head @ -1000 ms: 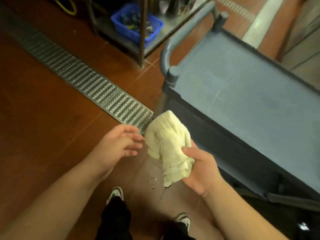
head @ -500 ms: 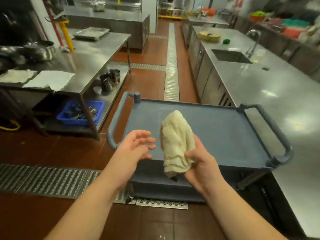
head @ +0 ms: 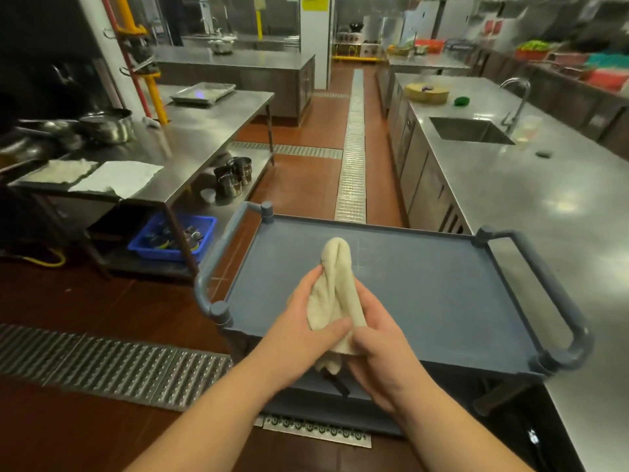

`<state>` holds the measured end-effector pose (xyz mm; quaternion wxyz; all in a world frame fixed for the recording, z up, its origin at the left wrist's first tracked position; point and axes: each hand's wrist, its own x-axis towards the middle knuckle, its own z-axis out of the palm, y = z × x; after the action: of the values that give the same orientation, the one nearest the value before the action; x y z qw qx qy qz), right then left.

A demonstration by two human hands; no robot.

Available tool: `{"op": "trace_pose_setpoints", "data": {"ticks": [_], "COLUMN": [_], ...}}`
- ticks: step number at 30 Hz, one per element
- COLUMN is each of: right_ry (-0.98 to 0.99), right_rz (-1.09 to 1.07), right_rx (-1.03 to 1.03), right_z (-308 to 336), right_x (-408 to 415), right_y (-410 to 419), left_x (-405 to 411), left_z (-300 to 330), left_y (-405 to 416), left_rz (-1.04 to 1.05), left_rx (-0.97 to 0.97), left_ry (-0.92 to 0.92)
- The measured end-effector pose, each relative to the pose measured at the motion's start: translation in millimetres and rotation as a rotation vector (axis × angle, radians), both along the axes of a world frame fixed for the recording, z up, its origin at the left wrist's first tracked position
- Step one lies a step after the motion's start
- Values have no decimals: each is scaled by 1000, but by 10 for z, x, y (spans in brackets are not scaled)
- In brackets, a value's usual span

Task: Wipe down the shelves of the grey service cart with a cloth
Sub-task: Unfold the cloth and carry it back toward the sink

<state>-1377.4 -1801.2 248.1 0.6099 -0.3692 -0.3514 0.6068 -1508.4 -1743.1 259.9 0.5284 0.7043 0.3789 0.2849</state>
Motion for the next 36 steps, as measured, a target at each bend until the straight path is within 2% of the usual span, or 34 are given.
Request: {"op": "trace_pose_setpoints", "data": {"ticks": [3, 7, 10, 16, 23, 27, 32, 36], "right_ry": [-28, -62, -147, -418, -339, -432, -632, -668], "right_rz": [100, 262, 350, 275, 108, -33, -140, -146], "right_rx": [11, -23, -107, -235, -219, -206, -185, -175], "right_z": [-5, 2, 13, -106, -95, -143, -336, -451], "right_x": [134, 384, 517, 366, -662, -1390, -2438, -3366], "right_y": [61, 158, 234, 584, 981, 1406, 2048, 2455], "left_x": [-29, -240, -516, -1195, -2277, -3023, -3977, -4488], "left_z": [-46, -54, -29, 135, 95, 38, 35, 163], "left_y": [43, 114, 150, 274, 311, 521, 1028, 1568], "left_rz": [139, 264, 397, 692, 883, 962, 846, 690], "left_rx": [52, -81, -60, 16, -40, -73, -341, -531], "left_ry": [40, -2, 67, 26, -58, -64, -388, -585]}}
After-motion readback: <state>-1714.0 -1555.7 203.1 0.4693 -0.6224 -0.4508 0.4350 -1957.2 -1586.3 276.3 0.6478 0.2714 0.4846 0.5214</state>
